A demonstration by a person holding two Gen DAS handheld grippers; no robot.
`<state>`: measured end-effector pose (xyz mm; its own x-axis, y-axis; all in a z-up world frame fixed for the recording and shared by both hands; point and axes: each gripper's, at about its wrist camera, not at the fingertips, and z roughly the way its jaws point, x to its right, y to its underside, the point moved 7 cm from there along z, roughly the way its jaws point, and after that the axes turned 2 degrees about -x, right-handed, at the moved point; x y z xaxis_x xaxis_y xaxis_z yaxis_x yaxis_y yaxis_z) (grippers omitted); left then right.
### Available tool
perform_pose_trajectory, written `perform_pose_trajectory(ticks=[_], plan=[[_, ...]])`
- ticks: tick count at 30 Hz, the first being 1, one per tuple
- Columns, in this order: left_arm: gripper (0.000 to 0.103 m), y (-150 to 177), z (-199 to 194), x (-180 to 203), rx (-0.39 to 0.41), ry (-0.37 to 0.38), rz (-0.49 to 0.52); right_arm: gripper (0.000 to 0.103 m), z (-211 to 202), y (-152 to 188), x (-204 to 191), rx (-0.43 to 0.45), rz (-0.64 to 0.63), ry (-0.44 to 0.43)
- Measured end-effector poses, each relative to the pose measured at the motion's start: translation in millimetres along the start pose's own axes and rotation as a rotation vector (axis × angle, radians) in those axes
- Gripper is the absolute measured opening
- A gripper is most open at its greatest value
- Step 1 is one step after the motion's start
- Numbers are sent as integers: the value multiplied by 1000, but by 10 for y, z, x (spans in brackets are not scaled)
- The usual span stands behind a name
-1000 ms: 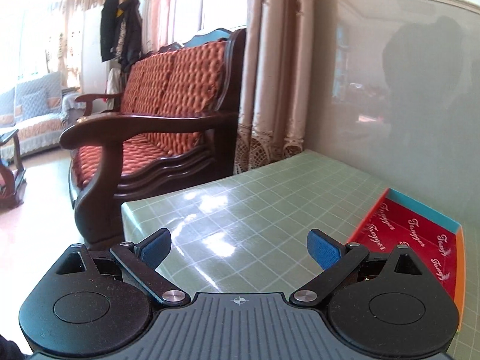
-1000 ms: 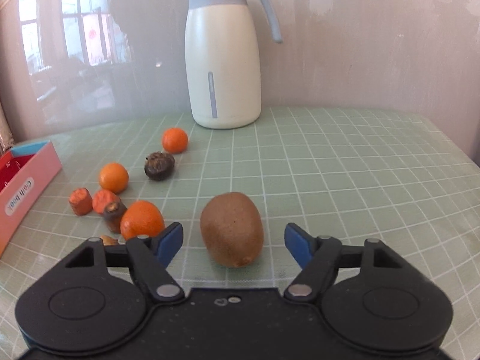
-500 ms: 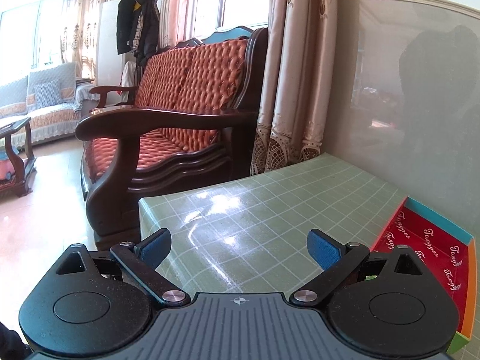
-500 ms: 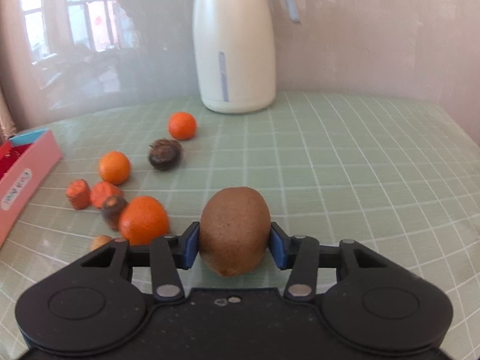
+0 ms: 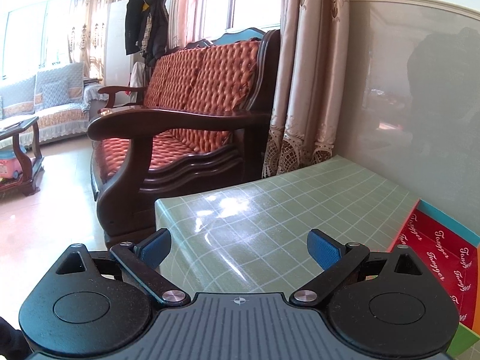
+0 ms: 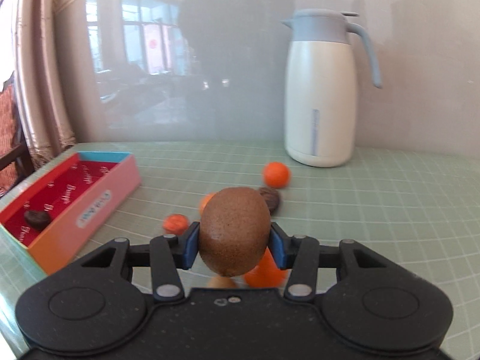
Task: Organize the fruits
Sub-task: 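Grasp the brown kiwi with the right tool and carry it over the box, then release the kiwi into the red box with the right tool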
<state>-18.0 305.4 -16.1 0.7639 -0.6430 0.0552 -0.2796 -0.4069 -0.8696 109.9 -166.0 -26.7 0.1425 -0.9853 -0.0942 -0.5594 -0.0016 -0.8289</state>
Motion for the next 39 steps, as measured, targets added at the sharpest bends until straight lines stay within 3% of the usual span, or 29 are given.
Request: perform_pose_trajectory(ticks=[11,27,39], plan=[[97,-18,14,-280,5,-32,-16,47,43,-50,-587,0,-56,-127],[97,-22,111,-565,-10,-65,-50,47,229,-187,-1919,4,-199,-372],[97,-22,120,-570,-11,-69,-43,47,467,0,-2234,-57,-239,-414]])
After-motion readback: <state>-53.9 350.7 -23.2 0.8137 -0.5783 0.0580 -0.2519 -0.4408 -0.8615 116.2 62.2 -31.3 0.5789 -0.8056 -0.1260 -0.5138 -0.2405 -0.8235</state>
